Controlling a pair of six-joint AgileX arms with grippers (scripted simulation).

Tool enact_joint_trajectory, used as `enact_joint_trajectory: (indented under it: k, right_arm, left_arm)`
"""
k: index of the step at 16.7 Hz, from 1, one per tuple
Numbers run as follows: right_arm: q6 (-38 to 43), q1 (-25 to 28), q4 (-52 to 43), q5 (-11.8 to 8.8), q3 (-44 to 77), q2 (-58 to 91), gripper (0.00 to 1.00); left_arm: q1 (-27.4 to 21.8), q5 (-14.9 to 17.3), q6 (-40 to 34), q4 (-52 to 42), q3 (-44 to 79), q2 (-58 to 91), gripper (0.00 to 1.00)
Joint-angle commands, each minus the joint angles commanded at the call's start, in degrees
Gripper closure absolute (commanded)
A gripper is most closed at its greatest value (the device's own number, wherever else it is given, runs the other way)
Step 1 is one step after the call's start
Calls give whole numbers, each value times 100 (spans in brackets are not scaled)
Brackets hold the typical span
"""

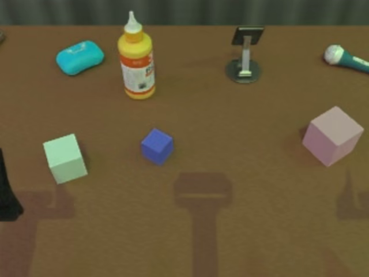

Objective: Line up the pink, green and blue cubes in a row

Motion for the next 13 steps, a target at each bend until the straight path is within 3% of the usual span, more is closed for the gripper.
enact_joint_trajectory:
  k: [6, 13]
  right_arm:
    - [0, 0, 0, 0, 0, 0, 0]
    - [0, 0, 0, 0, 0, 0, 0]
  left_arm:
    - [-192, 31, 31, -387, 585, 582, 0]
    - [-935, 33, 183, -2236, 3558, 3824, 0]
